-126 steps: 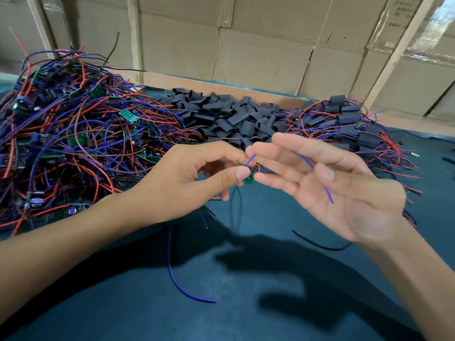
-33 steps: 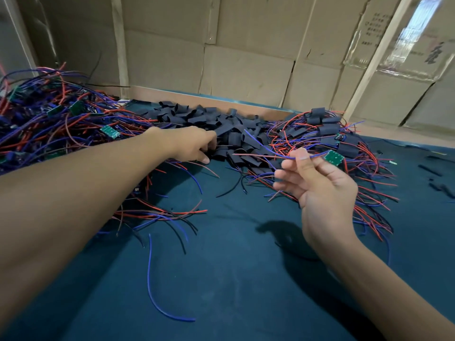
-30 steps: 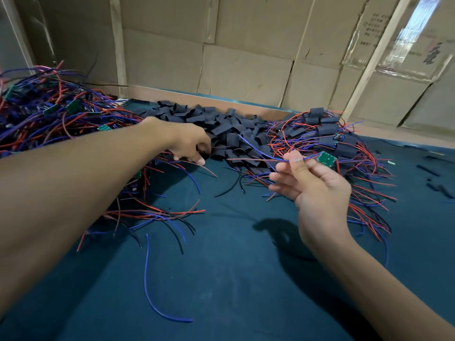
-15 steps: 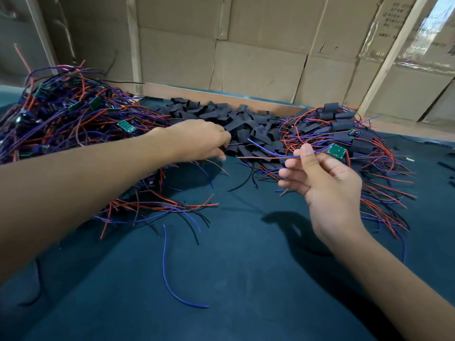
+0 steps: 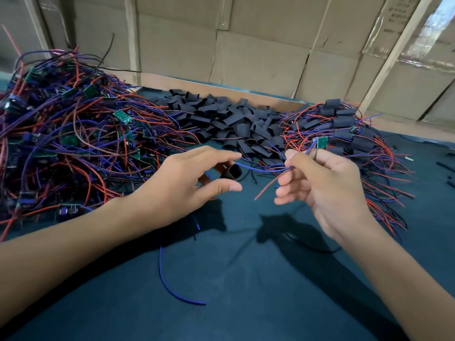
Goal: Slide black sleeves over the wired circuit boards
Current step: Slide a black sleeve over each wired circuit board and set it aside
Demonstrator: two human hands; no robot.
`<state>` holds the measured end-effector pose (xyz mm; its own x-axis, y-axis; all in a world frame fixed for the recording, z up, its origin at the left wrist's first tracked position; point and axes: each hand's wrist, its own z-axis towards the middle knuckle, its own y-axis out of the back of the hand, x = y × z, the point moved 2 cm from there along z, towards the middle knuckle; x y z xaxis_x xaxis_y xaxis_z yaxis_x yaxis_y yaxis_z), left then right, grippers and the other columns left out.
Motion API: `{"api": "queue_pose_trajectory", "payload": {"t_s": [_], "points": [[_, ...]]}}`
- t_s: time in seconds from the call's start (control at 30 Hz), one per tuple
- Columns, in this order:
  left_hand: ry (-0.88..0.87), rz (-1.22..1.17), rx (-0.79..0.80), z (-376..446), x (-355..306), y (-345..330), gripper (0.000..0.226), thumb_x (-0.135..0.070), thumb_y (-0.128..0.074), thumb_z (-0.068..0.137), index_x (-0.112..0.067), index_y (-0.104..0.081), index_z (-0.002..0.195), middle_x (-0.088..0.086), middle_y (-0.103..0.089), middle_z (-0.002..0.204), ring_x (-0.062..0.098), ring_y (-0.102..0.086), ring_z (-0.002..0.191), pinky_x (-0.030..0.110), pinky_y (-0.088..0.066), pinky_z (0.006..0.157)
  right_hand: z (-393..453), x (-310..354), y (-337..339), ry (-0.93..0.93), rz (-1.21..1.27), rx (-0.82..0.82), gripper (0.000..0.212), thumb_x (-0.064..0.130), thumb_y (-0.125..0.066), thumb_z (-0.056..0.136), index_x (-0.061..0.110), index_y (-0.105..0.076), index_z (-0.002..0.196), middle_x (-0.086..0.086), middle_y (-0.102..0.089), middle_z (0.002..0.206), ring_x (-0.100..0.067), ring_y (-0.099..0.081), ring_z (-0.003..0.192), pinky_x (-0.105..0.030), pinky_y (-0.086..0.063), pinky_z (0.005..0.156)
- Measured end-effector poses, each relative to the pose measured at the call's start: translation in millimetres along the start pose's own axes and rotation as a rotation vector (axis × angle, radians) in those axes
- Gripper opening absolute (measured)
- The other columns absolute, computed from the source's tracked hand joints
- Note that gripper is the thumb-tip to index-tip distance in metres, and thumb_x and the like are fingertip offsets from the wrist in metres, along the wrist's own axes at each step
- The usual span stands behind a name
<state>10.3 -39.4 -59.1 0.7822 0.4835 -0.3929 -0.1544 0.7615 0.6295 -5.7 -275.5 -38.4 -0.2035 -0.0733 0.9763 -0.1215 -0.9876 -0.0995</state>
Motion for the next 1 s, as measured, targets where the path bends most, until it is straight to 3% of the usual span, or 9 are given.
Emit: {"api": "queue_pose_trajectory", "payload": {"t_s": [0.13, 0.27, 0.4, 0.5, 0.87, 1.0], "points": [[-0.070, -0.017, -0.003, 1, -4, 1, 0.040, -0.033, -0.072, 0.091, -0.017, -0.067, 0.127, -0.005, -0.066, 0.115, 0.014, -0.066, 0.099, 0.028, -0.054, 0.082, -1, 1, -1, -0.004, -0.036, -0.001, 0.018, 0.008, -0.065, 0.095, 0.001, -0.063, 0.078, -0.014, -0.065, 0.058, -0.027, -0.062, 0.042, -0.033, -0.054, 0.044], [-0.093, -0.010, -0.033, 1, -5, 4, 0.040, -0.031, -0.073, 0.091, -0.017, -0.066, 0.128, -0.008, -0.064, 0.118, 0.009, -0.064, 0.105, 0.025, -0.054, 0.082, 2, 2, 3, 0.010, -0.116, -0.055, 0.022, 0.007, -0.067, 0.094, 0.000, -0.059, 0.075, -0.012, -0.061, 0.052, -0.023, -0.054, 0.035, -0.034, -0.053, 0.041], [-0.117, 0.015, -0.036, 1, -5, 5, 0.041, -0.032, -0.074, 0.090, -0.017, -0.066, 0.127, -0.007, -0.063, 0.117, 0.008, -0.063, 0.097, 0.028, -0.056, 0.074, 2, 2, 5, 0.041, -0.175, -0.075, 0.023, 0.006, -0.065, 0.095, -0.001, -0.057, 0.075, -0.012, -0.061, 0.051, -0.023, -0.052, 0.033, -0.036, -0.053, 0.040], [-0.151, 0.063, -0.030, 0, -6, 3, 0.043, -0.035, -0.075, 0.089, -0.013, -0.068, 0.125, -0.003, -0.064, 0.115, -0.005, -0.055, 0.100, 0.023, -0.053, 0.084, -1, 0, 3, 0.059, -0.192, -0.082, 0.027, 0.008, -0.065, 0.096, 0.002, -0.055, 0.072, -0.013, -0.063, 0.053, -0.025, -0.054, 0.035, -0.039, -0.054, 0.042], [-0.238, 0.166, 0.052, 0, -16, 2, 0.044, -0.035, -0.075, 0.089, -0.004, -0.070, 0.120, 0.007, -0.067, 0.110, 0.019, -0.062, 0.100, 0.016, -0.045, 0.093, -3, 6, -1, -0.039, -0.007, -0.066, 0.020, 0.014, -0.070, 0.095, -0.002, -0.063, 0.085, -0.014, -0.069, 0.063, -0.026, -0.067, 0.050, -0.036, -0.059, 0.051], [-0.232, 0.168, 0.055, 0, -16, 1, 0.046, -0.037, -0.075, 0.087, -0.004, -0.071, 0.119, 0.007, -0.068, 0.110, 0.021, -0.065, 0.100, 0.029, -0.050, 0.094, -5, 7, -1, -0.048, 0.019, -0.041, 0.013, 0.011, -0.073, 0.092, 0.002, -0.065, 0.086, -0.016, -0.071, 0.068, -0.028, -0.070, 0.056, -0.037, -0.060, 0.056]]}}
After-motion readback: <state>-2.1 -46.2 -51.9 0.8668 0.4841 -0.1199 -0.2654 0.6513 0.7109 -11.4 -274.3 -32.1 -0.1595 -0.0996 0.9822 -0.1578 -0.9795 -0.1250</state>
